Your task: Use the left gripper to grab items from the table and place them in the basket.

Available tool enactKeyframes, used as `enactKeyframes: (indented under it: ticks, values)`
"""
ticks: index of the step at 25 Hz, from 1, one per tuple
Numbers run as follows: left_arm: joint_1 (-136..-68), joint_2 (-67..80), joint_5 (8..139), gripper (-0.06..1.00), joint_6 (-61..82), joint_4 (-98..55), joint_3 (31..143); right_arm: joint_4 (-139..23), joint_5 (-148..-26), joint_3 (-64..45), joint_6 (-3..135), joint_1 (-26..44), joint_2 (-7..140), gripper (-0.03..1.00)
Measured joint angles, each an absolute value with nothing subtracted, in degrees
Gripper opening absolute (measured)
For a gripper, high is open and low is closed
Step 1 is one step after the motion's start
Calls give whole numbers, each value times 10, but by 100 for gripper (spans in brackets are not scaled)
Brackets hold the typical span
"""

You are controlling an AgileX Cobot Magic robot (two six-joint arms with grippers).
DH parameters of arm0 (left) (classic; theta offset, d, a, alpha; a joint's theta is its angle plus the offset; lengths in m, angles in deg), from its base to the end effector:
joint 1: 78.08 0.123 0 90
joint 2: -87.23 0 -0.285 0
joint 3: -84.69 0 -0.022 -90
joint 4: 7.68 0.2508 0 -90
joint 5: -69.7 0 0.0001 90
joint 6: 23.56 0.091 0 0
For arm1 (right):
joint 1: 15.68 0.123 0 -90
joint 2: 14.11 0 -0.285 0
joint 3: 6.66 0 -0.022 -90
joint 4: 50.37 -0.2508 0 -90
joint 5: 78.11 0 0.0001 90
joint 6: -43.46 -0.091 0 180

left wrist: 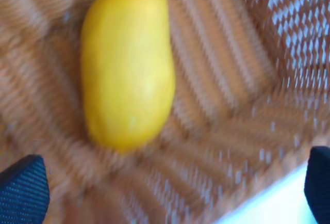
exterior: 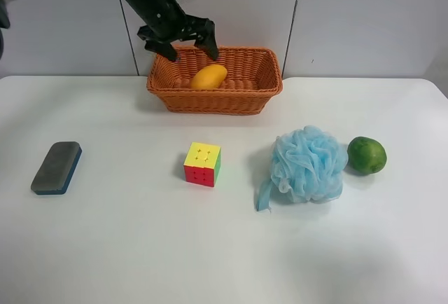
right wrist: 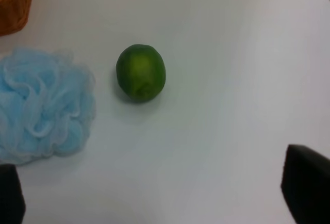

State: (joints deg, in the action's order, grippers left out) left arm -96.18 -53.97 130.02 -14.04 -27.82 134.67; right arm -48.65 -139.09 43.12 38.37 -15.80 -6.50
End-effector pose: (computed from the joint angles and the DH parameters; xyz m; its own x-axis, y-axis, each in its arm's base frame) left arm 0.4827 -0.1864 0.2430 -0.8287 0.2573 -0.4971 0.4277 0.8640 -0.2657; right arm -0.0031 -0.0024 0.2711 -0.4718 0.0752 -0.8785 0.0604 0.9968 0.0529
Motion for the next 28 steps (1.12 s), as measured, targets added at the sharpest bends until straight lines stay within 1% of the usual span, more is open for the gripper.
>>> enactKeyframes:
  ticks: [4,8,11,15,20,24,28]
  values:
    - [-962,-494,1381,99,-175,-214,1347,-486,-1391,431,384,-158,-65,99]
    - [-961,-438,1388,99,-187,-182,1329,-486,-1391,431,384,-158,-65,99]
    - [-961,-387,1388,99,-188,-180,1284,-486,-1391,431,384,-158,-65,99]
    - [-961,-307,1388,99,-180,-178,1173,-486,-1391,431,384,-158,-65,99]
    - [-961,-177,1386,99,-161,-177,977,-486,-1391,431,384,-158,-65,99]
    - [-961,-34,1345,99,-159,-177,811,-486,-1391,431,384,-158,-65,99]
    - [-961,124,1317,99,-160,-177,681,-486,-1391,431,384,-158,-65,99]
